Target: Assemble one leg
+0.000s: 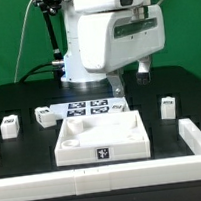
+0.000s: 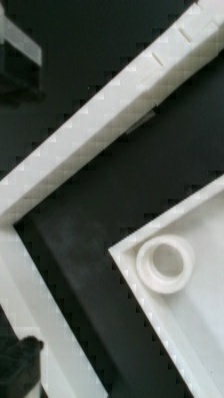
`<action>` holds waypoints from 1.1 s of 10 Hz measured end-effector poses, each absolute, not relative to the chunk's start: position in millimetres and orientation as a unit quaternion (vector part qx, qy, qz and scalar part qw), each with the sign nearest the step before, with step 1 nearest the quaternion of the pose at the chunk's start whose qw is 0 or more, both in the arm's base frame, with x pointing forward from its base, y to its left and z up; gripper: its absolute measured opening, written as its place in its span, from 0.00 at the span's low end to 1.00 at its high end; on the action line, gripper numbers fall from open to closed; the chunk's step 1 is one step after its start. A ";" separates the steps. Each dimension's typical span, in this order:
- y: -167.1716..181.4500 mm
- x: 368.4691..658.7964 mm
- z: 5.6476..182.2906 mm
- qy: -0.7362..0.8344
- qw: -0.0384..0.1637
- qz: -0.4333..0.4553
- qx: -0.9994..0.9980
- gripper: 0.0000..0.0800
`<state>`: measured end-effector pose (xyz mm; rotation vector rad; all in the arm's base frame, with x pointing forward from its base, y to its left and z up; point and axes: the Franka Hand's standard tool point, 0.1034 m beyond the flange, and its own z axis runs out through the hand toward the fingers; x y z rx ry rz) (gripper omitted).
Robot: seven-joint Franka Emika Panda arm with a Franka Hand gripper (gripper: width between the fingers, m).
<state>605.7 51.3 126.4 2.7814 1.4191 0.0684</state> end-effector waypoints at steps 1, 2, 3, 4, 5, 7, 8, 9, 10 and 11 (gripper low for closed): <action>51.0 607.8 127.2 0.455 0.011 0.027 0.890 0.81; 50.9 608.2 127.3 0.456 0.011 0.028 0.890 0.81; 50.9 608.2 127.3 0.456 0.011 0.028 0.889 0.81; 50.9 608.2 127.3 0.456 0.011 0.028 0.889 0.81; 50.9 608.2 127.3 0.456 0.011 0.028 0.890 0.81; 50.9 608.2 127.2 0.456 0.011 0.028 0.890 0.81; 50.9 608.2 127.2 0.456 0.011 0.028 0.890 0.81; 50.9 608.2 127.2 0.456 0.011 0.028 0.890 0.81; 50.9 608.2 127.2 0.456 0.011 0.028 0.890 0.81; 50.9 608.2 127.2 0.456 0.011 0.028 0.890 0.81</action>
Offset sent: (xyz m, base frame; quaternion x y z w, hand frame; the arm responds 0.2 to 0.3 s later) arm 0.0000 0.0000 0.0000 0.0000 0.0000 0.0000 1.0000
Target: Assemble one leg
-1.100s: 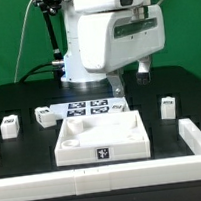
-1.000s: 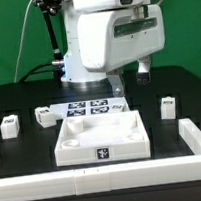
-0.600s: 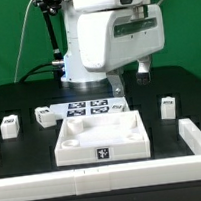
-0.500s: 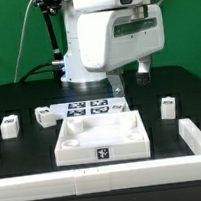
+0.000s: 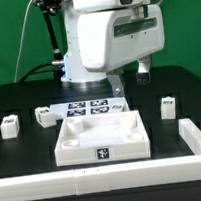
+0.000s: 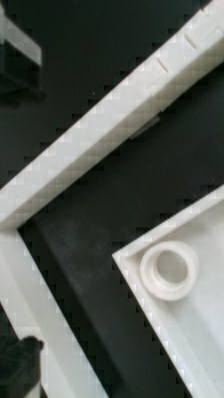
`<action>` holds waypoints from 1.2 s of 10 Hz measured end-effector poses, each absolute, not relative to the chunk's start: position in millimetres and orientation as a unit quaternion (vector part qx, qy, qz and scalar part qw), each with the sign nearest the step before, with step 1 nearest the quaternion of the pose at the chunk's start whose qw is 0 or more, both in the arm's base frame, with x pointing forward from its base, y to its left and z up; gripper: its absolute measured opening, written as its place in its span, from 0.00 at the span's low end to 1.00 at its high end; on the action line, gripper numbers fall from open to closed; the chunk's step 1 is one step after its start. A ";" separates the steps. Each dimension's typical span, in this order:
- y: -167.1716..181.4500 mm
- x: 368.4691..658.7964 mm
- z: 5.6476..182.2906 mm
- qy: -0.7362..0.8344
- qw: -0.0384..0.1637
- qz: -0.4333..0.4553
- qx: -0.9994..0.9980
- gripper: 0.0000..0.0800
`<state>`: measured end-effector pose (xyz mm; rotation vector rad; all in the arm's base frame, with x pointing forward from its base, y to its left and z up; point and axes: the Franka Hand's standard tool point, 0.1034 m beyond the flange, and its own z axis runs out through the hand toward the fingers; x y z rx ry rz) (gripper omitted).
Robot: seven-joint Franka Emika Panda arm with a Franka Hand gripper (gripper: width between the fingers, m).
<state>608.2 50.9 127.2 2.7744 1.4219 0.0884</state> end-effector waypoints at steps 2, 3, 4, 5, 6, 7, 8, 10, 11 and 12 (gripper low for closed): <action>42.4 600.7 119.0 0.513 0.014 0.029 0.858 0.81; 36.2 590.9 108.0 0.553 0.017 0.034 0.832 0.81; 32.6 582.8 100.5 0.582 0.013 0.026 0.812 0.81; 30.7 581.1 98.9 0.593 0.012 0.024 0.805 0.81; 31.4 581.6 99.3 0.590 0.013 0.025 0.807 0.81; 31.2 581.4 99.0 0.590 0.012 0.024 0.807 0.81; 31.1 581.3 98.7 0.590 0.012 0.024 0.807 0.81; 24.8 576.7 93.6 0.639 0.015 0.026 0.769 0.81; 20.9 564.6 86.1 0.659 0.019 0.029 0.751 0.81; 14.9 547.6 77.3 0.709 0.013 0.017 0.705 0.81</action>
Offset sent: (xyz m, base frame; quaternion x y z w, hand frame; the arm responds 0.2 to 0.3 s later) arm -0.0286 -0.0069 -0.0285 0.0208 0.0111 -0.2287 0.9732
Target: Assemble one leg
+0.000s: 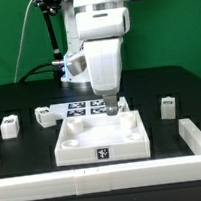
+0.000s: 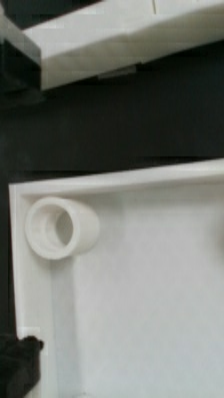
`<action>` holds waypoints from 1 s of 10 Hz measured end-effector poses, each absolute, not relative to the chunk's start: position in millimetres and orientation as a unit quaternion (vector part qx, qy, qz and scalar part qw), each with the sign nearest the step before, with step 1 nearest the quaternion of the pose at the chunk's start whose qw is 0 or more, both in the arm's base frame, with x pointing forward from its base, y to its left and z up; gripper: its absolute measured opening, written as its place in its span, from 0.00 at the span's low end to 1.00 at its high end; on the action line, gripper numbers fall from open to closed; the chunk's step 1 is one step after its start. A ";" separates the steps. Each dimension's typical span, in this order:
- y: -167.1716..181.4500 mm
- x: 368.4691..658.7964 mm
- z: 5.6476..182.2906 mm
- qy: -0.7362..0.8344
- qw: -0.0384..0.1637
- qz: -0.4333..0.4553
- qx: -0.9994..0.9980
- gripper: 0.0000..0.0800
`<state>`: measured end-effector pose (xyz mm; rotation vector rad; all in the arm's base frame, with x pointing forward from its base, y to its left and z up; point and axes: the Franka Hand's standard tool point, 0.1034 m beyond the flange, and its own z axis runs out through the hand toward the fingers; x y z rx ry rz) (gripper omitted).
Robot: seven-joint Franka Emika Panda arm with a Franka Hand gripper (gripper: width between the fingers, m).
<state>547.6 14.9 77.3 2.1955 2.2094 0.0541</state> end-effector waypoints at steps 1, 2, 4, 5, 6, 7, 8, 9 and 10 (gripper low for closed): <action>8.0 539.1 73.4 0.730 0.009 0.012 0.683 0.81; 0.9 528.7 70.3 0.737 0.009 0.012 0.675 0.81; -5.3 515.9 67.7 0.717 0.002 0.007 0.697 0.81; -5.5 515.5 66.9 0.717 0.001 0.006 0.697 0.81; -5.8 515.1 66.5 0.717 0.001 0.006 0.697 0.81; -6.0 514.4 65.9 0.717 0.002 0.007 0.697 0.81; -6.4 505.3 60.6 0.716 0.006 0.013 0.698 0.81; -5.7 486.7 52.6 0.716 0.004 0.012 0.698 0.81; -3.0 470.1 45.1 0.717 0.002 0.014 0.697 0.81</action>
Offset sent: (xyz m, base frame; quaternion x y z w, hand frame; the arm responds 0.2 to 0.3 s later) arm 0.0000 0.0000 0.0000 0.0000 0.0000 0.0000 1.0000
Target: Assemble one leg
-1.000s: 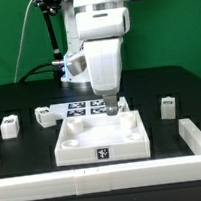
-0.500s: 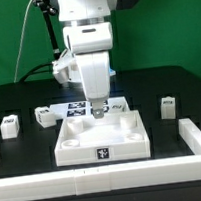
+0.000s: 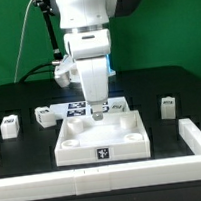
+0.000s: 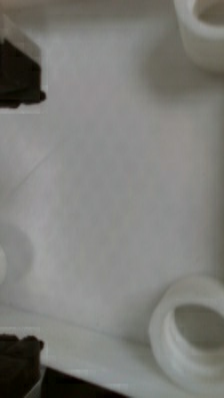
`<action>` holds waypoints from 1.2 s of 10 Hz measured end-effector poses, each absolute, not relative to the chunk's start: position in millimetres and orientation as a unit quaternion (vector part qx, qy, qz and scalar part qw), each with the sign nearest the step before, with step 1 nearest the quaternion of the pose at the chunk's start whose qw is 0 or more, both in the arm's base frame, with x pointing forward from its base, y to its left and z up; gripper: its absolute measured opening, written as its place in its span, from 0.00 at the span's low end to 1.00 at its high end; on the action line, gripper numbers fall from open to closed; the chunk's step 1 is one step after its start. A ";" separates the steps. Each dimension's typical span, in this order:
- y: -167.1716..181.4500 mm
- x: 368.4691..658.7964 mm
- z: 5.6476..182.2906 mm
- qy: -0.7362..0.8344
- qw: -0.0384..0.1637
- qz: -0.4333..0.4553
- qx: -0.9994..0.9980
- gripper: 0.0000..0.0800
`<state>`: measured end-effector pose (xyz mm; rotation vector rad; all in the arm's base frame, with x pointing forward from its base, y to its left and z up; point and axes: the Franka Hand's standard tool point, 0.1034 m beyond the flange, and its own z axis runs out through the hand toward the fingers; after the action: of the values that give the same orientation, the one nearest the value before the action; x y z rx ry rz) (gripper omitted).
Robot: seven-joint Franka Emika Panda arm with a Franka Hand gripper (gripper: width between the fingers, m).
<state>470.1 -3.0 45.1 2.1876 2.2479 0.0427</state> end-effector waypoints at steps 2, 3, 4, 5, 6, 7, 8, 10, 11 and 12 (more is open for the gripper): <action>0.4 442.9 26.5 0.717 -0.008 0.009 0.697 0.81; 0.7 438.7 19.7 0.717 -0.012 0.006 0.697 0.81; 0.4 436.0 12.5 0.716 -0.015 0.005 0.698 0.81; -1.1 435.8 8.0 0.714 -0.018 0.004 0.700 0.81; -0.6 436.4 6.8 0.712 -0.018 0.003 0.702 0.81; 0.0 436.5 6.8 0.708 -0.018 0.003 0.706 0.81; -0.5 436.3 6.7 0.707 -0.018 0.003 0.707 0.81; -0.7 436.2 6.7 0.707 -0.018 0.003 0.707 0.47; -0.7 436.2 6.7 0.707 -0.018 0.003 0.707 0.30; -0.7 436.0 6.6 0.707 -0.019 0.003 0.707 0.30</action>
Offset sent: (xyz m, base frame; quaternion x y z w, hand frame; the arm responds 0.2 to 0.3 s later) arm -0.0083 0.0029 -0.0265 -0.0068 0.0118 -0.0002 0.9999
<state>436.0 -0.7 6.6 2.2465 2.2488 0.0089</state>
